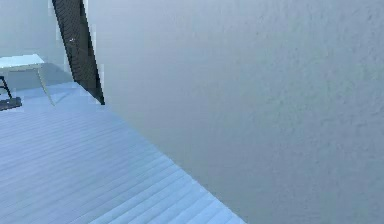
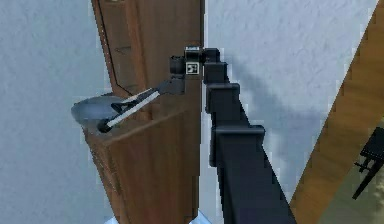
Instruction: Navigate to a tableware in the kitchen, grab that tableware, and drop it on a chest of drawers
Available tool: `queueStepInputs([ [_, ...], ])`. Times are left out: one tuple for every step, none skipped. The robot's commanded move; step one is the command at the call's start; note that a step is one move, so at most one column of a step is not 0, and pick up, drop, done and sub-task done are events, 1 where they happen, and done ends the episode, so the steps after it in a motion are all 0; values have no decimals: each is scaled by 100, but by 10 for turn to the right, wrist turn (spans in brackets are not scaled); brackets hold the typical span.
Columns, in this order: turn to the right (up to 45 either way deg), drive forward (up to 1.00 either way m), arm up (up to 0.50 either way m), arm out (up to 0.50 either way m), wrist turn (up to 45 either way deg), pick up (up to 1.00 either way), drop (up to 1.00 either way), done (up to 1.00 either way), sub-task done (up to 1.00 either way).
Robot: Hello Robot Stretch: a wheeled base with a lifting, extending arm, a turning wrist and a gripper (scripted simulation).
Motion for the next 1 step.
queueStepInputs([
  [0, 0, 0, 0, 0, 0, 0, 100, 0],
])
